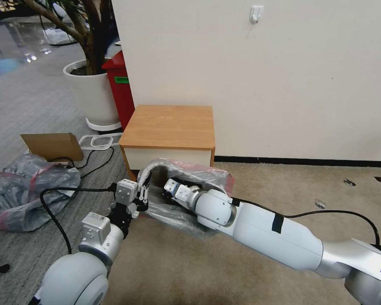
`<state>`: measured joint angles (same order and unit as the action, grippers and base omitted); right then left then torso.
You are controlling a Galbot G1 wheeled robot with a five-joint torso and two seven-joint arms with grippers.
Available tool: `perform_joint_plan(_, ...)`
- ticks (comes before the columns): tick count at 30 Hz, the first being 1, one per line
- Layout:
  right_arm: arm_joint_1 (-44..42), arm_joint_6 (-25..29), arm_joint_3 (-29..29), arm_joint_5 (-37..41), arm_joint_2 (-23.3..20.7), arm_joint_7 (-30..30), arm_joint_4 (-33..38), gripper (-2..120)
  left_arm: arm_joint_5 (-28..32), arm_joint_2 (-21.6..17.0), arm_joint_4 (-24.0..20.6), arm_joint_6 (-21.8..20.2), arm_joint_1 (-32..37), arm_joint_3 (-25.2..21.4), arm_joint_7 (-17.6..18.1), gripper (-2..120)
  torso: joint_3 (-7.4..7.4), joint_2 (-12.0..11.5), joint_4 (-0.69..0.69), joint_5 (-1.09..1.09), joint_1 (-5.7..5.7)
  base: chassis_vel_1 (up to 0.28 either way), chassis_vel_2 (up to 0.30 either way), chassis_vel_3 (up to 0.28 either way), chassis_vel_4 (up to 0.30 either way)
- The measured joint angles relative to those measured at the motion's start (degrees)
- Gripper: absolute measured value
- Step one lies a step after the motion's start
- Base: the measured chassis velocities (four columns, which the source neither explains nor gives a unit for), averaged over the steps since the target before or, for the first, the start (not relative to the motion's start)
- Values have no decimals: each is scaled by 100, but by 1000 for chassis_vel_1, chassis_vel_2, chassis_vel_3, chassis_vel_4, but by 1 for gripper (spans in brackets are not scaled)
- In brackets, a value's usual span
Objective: Pick up the garbage bag from the table and place it over the trash can.
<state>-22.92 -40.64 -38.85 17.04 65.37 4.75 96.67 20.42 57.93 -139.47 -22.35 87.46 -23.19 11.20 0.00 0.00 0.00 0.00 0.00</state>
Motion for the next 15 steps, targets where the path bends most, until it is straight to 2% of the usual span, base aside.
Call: perform_joint_plan(15, 14, 1, 1, 108, 92, 25, -159, 0, 0, 61, -43, 102, 91, -4, -108, 5, 0, 0, 0, 0, 0, 0, 0, 0, 0)
